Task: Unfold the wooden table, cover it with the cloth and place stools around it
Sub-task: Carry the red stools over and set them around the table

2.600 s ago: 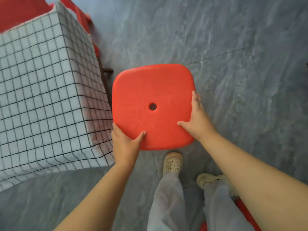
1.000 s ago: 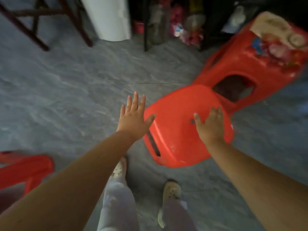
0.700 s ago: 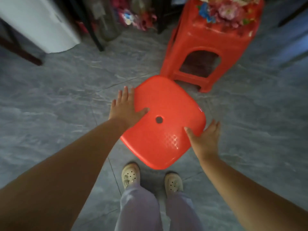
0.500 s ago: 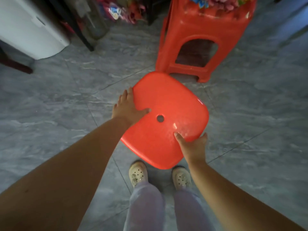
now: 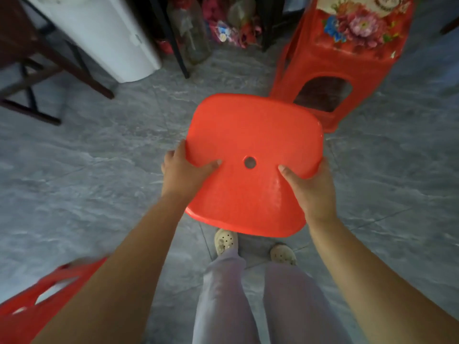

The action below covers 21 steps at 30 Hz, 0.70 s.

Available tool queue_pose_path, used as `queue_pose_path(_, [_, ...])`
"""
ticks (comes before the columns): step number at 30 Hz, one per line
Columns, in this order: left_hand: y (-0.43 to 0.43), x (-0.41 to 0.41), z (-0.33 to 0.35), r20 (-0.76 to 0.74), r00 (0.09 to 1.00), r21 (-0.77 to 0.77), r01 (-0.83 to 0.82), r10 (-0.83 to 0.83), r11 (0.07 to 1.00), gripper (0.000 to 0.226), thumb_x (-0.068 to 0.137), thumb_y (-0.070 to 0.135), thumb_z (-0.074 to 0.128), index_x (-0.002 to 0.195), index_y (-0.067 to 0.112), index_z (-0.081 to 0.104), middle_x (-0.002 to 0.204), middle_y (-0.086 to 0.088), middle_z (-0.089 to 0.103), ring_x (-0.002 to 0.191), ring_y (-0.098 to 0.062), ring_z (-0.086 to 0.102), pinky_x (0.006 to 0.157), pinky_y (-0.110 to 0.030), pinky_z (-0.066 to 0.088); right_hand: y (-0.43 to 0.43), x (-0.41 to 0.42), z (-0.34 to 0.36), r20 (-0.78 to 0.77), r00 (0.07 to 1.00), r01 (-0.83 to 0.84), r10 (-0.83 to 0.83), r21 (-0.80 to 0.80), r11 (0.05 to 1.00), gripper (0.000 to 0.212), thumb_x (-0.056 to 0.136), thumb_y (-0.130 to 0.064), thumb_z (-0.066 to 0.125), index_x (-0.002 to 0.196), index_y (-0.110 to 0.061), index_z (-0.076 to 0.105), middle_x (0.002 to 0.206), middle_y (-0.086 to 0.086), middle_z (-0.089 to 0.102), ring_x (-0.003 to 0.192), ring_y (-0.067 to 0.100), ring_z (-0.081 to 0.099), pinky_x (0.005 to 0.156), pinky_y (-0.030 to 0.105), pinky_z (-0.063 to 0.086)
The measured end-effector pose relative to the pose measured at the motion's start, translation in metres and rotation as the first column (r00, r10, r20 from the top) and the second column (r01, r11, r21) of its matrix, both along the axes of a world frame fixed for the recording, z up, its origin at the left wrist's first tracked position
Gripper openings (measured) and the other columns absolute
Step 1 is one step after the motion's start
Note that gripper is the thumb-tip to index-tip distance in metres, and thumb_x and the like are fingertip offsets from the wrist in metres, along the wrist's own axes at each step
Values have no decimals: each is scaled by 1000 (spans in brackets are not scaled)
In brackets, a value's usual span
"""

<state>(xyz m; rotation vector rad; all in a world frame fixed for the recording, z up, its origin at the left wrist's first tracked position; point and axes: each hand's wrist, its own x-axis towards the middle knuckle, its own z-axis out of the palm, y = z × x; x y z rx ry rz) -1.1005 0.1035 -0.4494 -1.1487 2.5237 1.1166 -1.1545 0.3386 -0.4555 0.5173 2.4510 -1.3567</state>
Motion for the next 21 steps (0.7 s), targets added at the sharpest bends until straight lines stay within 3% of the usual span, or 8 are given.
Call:
queue_pose_path(4, [11, 86, 95, -148, 972, -44, -190, 181, 981, 104, 55, 61, 78, 141, 21, 36, 123, -8, 46, 119, -27, 44, 103, -46, 38, -8, 16, 91, -162, 949, -276, 270, -10, 961, 68, 67, -37, 82, 126, -28, 50, 116, -14, 60, 104, 4, 58, 92, 25, 44])
queue_pose_path(7, [40, 146, 157, -262, 897, -103, -394, 357, 913, 104, 55, 61, 77, 142, 24, 34, 121, -4, 44, 119, -24, 42, 103, -44, 37, -11, 37, 156, -264, 857, -457, 442, 3, 889, 76, 66, -45, 79, 133, -36, 43, 122, -17, 59, 107, 1, 56, 90, 25, 43])
queue_pose_path(13, [100, 246, 270, -541, 612, -187, -756, 577, 627, 104, 60, 57, 77, 146, 27, 27, 126, 9, 36, 127, -13, 29, 104, -26, 22, -24, 99, 283, -480, 630, -703, 611, -18, 711, 90, 66, -56, 75, 142, -31, 34, 132, -8, 55, 119, 12, 55, 101, 38, 46])
queue_pose_path(19, [153, 366, 367, -690, 360, -184, -926, 628, 329, 102, 59, 61, 75, 144, 36, 25, 121, 21, 30, 123, -1, 25, 98, -23, 21, -39, 198, 388, -604, 388, -878, 696, -12, 479, 93, 65, -61, 72, 143, -26, 35, 136, -1, 54, 121, 21, 54, 100, 43, 46])
queue_pose_path(21, [174, 413, 390, -728, 285, -177, -957, 623, 230, 104, 57, 66, 73, 144, 37, 24, 121, 20, 31, 118, 5, 25, 96, -12, 20, -39, 242, 413, -631, 308, -926, 712, -26, 378, 91, 65, -61, 71, 141, -24, 36, 135, 1, 56, 121, 23, 55, 99, 46, 46])
